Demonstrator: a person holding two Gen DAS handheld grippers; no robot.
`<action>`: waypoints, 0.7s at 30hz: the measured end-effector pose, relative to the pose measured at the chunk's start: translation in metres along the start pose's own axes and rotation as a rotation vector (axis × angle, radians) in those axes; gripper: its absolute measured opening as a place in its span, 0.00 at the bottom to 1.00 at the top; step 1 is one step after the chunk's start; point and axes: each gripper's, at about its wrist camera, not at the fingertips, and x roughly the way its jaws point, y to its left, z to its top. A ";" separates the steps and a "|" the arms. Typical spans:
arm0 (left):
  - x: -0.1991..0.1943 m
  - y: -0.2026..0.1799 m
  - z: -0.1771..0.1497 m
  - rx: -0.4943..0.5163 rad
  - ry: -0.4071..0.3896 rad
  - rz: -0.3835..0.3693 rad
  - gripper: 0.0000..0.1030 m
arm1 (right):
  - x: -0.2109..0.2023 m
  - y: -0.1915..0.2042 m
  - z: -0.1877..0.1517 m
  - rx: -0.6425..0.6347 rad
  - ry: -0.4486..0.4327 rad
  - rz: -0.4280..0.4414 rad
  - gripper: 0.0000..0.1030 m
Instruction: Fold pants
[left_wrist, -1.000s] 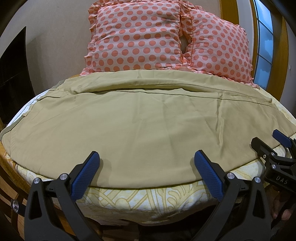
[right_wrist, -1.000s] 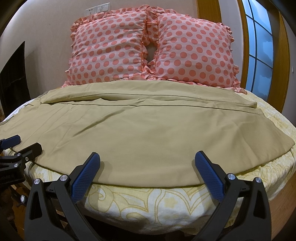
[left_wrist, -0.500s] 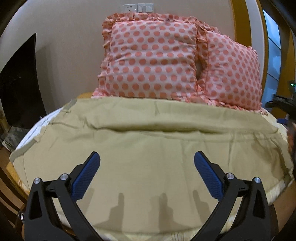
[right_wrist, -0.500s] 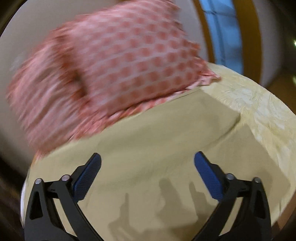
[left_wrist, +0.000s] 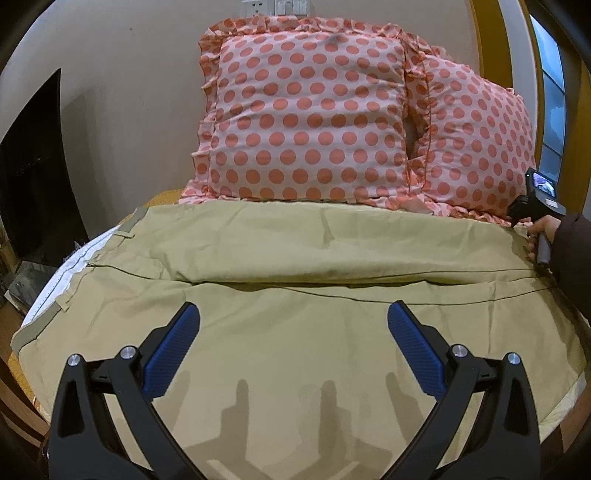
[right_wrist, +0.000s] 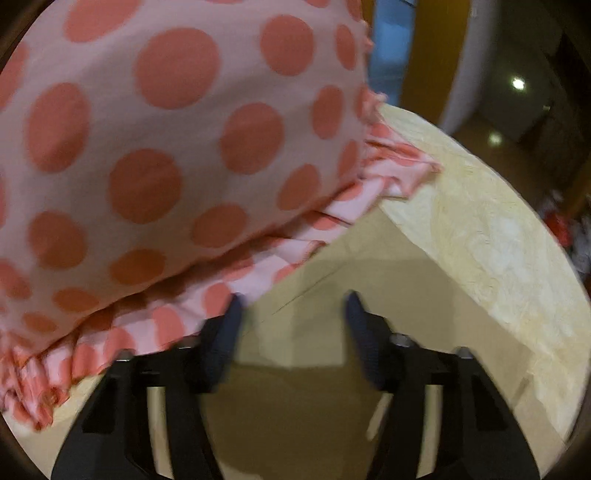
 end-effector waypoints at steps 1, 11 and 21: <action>0.001 0.002 -0.001 -0.005 0.002 -0.002 0.98 | -0.001 -0.005 -0.003 -0.007 -0.017 0.026 0.19; -0.014 0.031 0.000 -0.106 -0.044 -0.001 0.98 | -0.072 -0.127 -0.038 0.239 -0.160 0.611 0.03; -0.016 0.071 0.029 -0.225 -0.125 -0.040 0.98 | -0.127 -0.217 -0.195 0.424 0.011 0.773 0.04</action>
